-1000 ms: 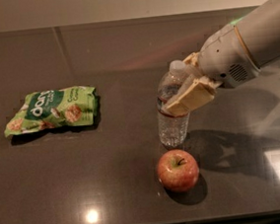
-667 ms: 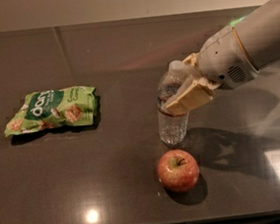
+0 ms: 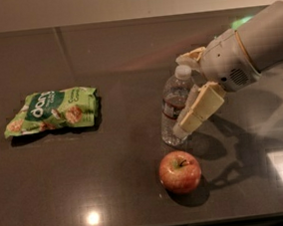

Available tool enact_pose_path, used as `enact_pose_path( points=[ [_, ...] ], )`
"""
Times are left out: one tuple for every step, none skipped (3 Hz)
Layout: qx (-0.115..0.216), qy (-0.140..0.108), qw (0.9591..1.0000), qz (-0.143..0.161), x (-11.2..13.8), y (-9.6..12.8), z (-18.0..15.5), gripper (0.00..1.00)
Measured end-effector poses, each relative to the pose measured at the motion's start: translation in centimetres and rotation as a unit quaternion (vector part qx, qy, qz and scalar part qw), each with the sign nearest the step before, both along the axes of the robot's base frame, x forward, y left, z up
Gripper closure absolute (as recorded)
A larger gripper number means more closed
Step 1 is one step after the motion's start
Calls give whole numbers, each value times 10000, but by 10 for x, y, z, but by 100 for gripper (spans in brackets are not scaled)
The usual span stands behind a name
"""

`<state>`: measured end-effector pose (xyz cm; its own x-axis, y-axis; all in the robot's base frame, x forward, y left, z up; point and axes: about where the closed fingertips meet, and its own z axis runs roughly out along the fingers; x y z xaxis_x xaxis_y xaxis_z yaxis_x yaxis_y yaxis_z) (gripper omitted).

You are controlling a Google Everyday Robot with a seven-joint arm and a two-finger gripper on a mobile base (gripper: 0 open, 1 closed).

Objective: Move water bottle near apple

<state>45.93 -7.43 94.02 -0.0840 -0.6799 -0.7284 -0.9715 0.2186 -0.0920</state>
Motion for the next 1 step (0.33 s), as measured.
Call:
enact_pose_path(
  points=[
    [0, 0, 10000, 1, 0, 0, 0, 0]
  ],
)
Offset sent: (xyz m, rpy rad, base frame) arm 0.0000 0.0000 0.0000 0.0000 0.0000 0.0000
